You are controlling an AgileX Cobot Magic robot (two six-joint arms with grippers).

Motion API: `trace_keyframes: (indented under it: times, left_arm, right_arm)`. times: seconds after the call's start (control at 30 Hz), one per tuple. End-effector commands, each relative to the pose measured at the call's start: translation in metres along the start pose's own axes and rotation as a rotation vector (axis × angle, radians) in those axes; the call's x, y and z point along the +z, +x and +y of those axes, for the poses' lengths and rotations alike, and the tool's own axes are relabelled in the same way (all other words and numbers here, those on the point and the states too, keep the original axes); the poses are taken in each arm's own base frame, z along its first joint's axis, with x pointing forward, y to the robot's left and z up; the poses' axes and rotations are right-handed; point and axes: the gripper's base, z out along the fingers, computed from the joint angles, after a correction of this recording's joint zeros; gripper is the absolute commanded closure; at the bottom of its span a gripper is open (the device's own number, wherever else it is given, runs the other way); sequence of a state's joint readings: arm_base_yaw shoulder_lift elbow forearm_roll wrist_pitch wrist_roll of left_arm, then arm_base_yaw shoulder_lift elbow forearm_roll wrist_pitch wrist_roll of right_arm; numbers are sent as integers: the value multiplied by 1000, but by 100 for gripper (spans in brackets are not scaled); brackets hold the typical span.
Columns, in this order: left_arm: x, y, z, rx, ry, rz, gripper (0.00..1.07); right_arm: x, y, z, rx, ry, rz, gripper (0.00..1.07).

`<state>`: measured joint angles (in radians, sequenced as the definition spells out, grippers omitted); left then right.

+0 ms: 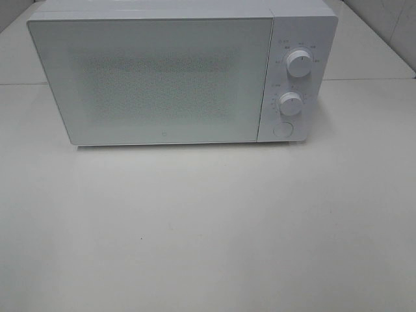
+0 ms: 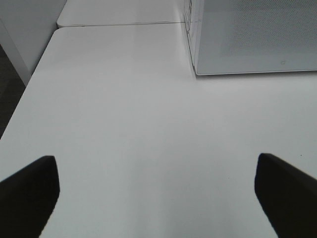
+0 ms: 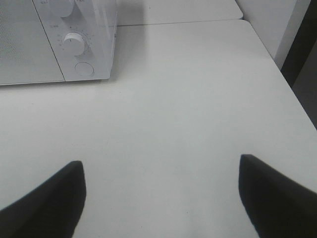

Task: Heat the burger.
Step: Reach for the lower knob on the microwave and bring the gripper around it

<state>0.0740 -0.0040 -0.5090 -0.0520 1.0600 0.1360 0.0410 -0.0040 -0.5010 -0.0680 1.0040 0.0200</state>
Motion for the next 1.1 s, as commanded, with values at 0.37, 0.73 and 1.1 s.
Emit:
trace_keyframes:
  times: [0.37,0.73,1.1]
  left_arm:
    - [-2,1,0,-7,-10,-27,2]
    - [-2,1,0,-7,-10,-27,2]
    - [-2,1,0,-7,-10,-27,2]
  right_arm:
    - [-3,1,0,7,7,-27,32]
    - [-3,1,0,7,7,-27,32]
    - [-2,1,-1,-2,14,-27,32]
